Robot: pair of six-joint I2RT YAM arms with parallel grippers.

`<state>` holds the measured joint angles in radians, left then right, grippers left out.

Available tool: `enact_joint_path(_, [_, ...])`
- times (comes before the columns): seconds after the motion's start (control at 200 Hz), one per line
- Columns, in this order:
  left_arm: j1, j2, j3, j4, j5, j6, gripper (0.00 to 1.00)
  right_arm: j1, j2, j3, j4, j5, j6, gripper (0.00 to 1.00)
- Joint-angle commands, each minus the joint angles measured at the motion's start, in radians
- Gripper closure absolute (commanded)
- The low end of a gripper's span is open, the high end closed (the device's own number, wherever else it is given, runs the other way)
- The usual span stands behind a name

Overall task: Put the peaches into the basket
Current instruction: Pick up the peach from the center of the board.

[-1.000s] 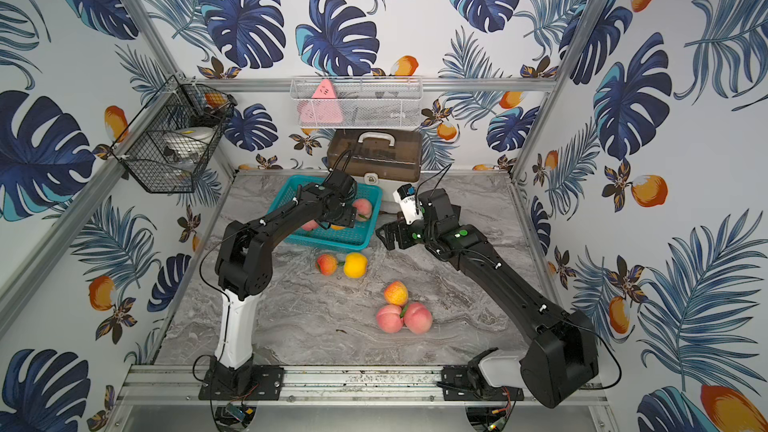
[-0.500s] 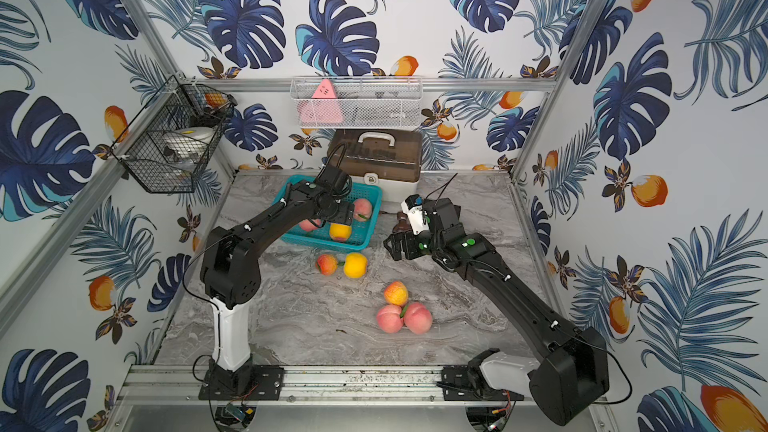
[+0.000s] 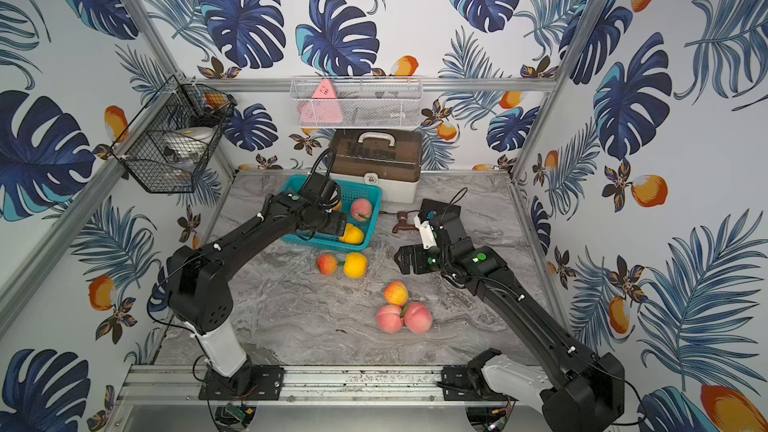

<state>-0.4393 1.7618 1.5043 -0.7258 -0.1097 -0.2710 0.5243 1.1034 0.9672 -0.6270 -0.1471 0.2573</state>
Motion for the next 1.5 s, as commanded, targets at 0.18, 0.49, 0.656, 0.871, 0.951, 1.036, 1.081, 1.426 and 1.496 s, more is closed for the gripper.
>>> enact_joint_path(0.18, [-0.097, -0.168, -0.164, 0.037, 0.094, -0.017, 0.09, 0.231, -0.068, -0.101, -0.070, 0.173, 0.228, 0.00])
enact_joint_path(0.49, [-0.147, -0.334, -0.365, 0.070, 0.201, -0.037, 0.04, 0.324, -0.173, -0.220, -0.108, 0.241, 0.390, 0.00])
enact_joint_path(0.656, [-0.170, -0.403, -0.447, 0.088, 0.247, -0.049, 0.04, 0.357, -0.195, -0.274, -0.107, 0.268, 0.457, 0.00])
enact_joint_path(0.871, [-0.186, -0.494, -0.540, 0.142, 0.375, -0.077, 0.03, 0.370, -0.212, -0.337, -0.093, 0.278, 0.506, 0.00])
enact_joint_path(0.951, [-0.189, -0.507, -0.558, 0.150, 0.379, -0.084, 0.03, 0.372, -0.216, -0.352, -0.095, 0.275, 0.520, 0.00])
enact_joint_path(1.036, [-0.188, -0.511, -0.564, 0.157, 0.384, -0.090, 0.03, 0.373, -0.230, -0.367, -0.098, 0.277, 0.530, 0.00])
enact_joint_path(1.081, [-0.190, -0.509, -0.565, 0.164, 0.390, -0.095, 0.04, 0.373, -0.239, -0.378, -0.096, 0.274, 0.535, 0.00])
enact_joint_path(1.426, [-0.194, -0.468, -0.538, 0.192, 0.413, -0.110, 0.04, 0.375, -0.213, -0.436, -0.035, 0.261, 0.540, 0.02])
enact_joint_path(1.496, [-0.193, -0.462, -0.539, 0.198, 0.415, -0.112, 0.04, 0.375, -0.210, -0.444, -0.022, 0.261, 0.539, 0.03])
